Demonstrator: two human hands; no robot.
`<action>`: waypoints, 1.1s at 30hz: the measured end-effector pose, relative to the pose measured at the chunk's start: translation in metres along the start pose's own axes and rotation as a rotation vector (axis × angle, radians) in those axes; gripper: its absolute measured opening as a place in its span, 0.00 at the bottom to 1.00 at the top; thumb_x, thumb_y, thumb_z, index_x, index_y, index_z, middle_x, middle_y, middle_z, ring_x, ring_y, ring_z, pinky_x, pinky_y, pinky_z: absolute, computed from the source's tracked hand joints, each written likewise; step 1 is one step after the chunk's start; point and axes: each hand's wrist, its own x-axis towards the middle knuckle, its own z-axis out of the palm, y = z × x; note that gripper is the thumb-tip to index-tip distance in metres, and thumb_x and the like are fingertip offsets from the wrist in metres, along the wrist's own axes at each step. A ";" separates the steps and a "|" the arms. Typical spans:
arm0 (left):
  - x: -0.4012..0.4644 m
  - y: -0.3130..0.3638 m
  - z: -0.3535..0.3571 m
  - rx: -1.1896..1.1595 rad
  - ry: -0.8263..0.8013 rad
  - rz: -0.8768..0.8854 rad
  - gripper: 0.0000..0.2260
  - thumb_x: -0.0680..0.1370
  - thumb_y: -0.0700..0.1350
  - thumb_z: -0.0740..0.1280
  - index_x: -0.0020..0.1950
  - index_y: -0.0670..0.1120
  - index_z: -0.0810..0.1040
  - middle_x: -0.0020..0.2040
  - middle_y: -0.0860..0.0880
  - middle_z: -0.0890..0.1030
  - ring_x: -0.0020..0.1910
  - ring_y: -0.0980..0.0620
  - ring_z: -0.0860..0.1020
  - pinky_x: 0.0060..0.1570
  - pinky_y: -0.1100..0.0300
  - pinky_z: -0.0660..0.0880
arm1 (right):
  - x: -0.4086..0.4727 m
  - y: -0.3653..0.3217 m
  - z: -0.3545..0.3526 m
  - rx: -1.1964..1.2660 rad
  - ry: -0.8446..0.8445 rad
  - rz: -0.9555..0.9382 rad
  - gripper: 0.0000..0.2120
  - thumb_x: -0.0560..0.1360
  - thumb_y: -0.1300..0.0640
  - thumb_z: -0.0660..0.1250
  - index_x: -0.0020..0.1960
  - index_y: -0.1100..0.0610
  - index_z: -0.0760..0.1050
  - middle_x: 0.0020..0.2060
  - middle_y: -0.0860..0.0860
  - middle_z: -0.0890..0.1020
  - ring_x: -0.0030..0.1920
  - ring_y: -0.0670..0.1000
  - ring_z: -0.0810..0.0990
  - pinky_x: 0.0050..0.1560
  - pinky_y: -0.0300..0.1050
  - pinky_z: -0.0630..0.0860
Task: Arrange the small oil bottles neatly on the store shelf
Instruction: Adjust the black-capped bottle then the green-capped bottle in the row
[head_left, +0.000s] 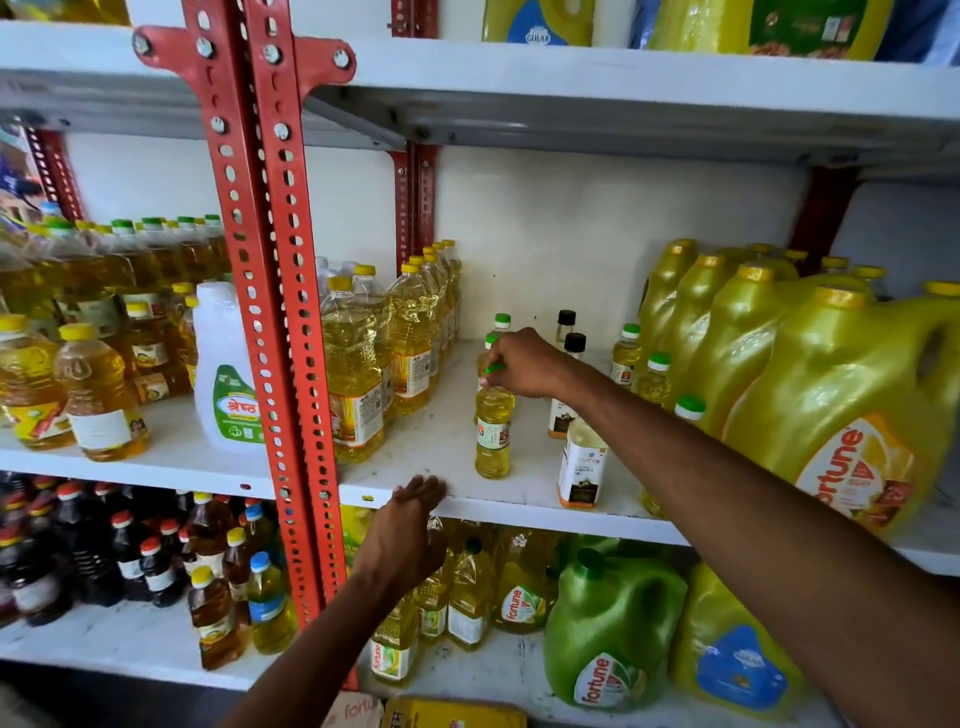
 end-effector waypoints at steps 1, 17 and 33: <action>0.000 0.001 0.000 0.000 0.000 0.000 0.29 0.76 0.43 0.67 0.76 0.44 0.64 0.78 0.47 0.65 0.79 0.50 0.58 0.78 0.54 0.55 | 0.000 -0.001 0.001 0.002 0.011 0.024 0.19 0.73 0.51 0.72 0.53 0.66 0.81 0.49 0.63 0.84 0.51 0.60 0.82 0.50 0.47 0.77; 0.001 0.002 -0.004 -0.007 0.003 0.005 0.28 0.76 0.43 0.67 0.75 0.44 0.65 0.77 0.47 0.66 0.79 0.50 0.59 0.77 0.54 0.56 | -0.022 -0.005 -0.003 0.159 0.088 0.064 0.14 0.69 0.60 0.76 0.54 0.61 0.84 0.54 0.59 0.84 0.54 0.59 0.82 0.56 0.47 0.79; -0.001 0.006 -0.007 0.008 -0.017 -0.013 0.29 0.75 0.41 0.68 0.76 0.44 0.65 0.78 0.46 0.66 0.79 0.49 0.60 0.78 0.54 0.58 | -0.037 -0.022 -0.005 0.122 0.091 0.043 0.15 0.70 0.60 0.76 0.55 0.63 0.83 0.54 0.59 0.84 0.50 0.56 0.83 0.52 0.43 0.77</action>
